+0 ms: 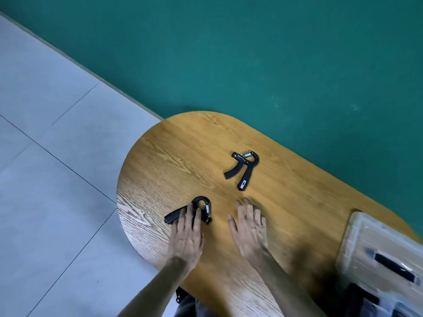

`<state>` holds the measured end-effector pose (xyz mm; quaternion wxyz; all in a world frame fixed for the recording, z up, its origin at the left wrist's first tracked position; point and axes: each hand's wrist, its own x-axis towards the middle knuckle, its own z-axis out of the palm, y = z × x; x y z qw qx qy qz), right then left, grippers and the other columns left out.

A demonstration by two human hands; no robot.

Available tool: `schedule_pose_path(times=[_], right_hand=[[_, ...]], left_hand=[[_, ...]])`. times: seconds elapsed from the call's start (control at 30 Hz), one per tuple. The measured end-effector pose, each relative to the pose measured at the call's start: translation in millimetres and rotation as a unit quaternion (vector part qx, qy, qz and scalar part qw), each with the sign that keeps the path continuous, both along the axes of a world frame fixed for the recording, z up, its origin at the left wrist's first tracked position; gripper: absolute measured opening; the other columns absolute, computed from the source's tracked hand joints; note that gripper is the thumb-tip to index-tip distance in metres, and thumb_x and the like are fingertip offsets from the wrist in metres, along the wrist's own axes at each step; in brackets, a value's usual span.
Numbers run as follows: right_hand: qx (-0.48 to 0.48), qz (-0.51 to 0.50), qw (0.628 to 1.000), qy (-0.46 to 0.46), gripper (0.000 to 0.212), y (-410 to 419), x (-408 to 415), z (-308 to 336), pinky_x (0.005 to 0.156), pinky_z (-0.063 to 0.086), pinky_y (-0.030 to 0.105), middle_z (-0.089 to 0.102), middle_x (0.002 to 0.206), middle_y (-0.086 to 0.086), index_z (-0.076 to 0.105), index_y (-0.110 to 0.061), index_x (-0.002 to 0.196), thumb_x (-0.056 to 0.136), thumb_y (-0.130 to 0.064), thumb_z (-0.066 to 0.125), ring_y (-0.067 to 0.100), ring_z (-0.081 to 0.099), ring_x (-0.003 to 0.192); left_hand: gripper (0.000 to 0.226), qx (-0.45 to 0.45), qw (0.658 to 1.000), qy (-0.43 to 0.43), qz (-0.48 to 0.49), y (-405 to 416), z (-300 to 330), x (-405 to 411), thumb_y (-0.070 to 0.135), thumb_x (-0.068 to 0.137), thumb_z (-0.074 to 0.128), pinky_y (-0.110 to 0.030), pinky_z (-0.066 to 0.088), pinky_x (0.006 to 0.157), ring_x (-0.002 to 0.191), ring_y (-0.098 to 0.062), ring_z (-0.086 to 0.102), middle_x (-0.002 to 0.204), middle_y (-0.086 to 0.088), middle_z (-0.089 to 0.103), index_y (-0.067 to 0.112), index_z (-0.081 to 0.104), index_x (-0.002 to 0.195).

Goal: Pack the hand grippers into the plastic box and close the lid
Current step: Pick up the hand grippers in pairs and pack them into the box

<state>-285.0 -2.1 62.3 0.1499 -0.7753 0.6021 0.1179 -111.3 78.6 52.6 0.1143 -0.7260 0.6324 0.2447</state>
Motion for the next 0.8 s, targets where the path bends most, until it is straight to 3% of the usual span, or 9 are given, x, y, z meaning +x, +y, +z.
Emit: schedule_pose_path(times=[0.1, 0.17, 0.33, 0.57, 0.7, 0.8], right_hand=[[-0.007, -0.006, 1.0, -0.011, 0.057, -19, 9, -17, 0.089, 0.049, 0.045, 0.045, 0.146, 0.011, 0.046, -0.015, 0.145, 0.1, -0.049, 0.037, 0.031, 0.052, 0.115], [-0.009, -0.007, 1.0, -0.011, 0.057, -33, 14, -25, 0.09, 0.047, 0.046, 0.041, 0.149, 0.011, 0.044, -0.015, 0.145, 0.1, -0.049, 0.036, 0.031, 0.05, 0.118], [-0.037, -0.039, 0.998, -0.042, 0.059, -80, 28, -46, 0.1, 0.043, 0.054, 0.027, 0.158, 0.014, 0.031, -0.019, 0.15, 0.101, -0.052, 0.03, 0.038, 0.033, 0.138], [-0.066, -0.105, 0.99, -0.074, 0.07, -146, 39, -74, 0.116, 0.02, 0.064, -0.001, 0.168, 0.01, 0.01, -0.029, 0.159, 0.1, -0.062, 0.029, 0.046, 0.007, 0.15], [-0.022, -0.161, 0.984, -0.071, 0.076, -148, 45, -91, 0.112, 0.026, 0.065, -0.015, 0.168, 0.007, 0.003, -0.034, 0.158, 0.097, -0.052, 0.044, 0.05, 0.003, 0.149], [-0.013, -0.153, 0.986, -0.066, 0.081, -139, 51, -84, 0.106, 0.032, 0.059, -0.015, 0.168, 0.009, 0.001, -0.032, 0.159, 0.097, -0.038, 0.053, 0.052, 0.008, 0.147]], left_hand=[[0.082, -0.02, 1.0, 0.011, 0.013, -9, -20, 3, 0.045, 0.1, 0.029, -0.057, 0.025, 0.12, 0.154, -0.038, 0.009, 0.166, -0.02, -0.014, 0.016, -0.024, 0.156], [0.079, -0.016, 1.0, 0.001, 0.007, -15, -31, 5, 0.049, 0.101, 0.022, -0.06, 0.024, 0.119, 0.154, -0.038, 0.008, 0.166, -0.02, -0.015, 0.016, -0.023, 0.157], [0.077, -0.025, 0.999, 0.025, 0.032, -17, -55, 11, 0.057, 0.1, 0.023, -0.065, 0.035, 0.109, 0.144, -0.04, 0.037, 0.168, -0.019, 0.009, 0.015, 0.005, 0.162], [0.073, -0.085, 0.996, 0.005, 0.025, -17, -78, 15, 0.057, 0.103, 0.027, -0.064, 0.036, 0.105, 0.136, -0.036, 0.042, 0.17, -0.013, -0.001, 0.023, 0.003, 0.163], [0.07, -0.102, 0.994, -0.004, 0.038, -17, -80, 13, 0.05, 0.102, 0.027, -0.06, 0.037, 0.101, 0.13, -0.034, 0.041, 0.17, -0.011, -0.006, 0.026, 0.001, 0.163], [0.069, -0.104, 0.994, -0.017, 0.031, -19, -77, 13, 0.049, 0.102, 0.024, -0.057, 0.037, 0.099, 0.125, -0.033, 0.042, 0.17, -0.011, -0.011, 0.026, -0.003, 0.162]])
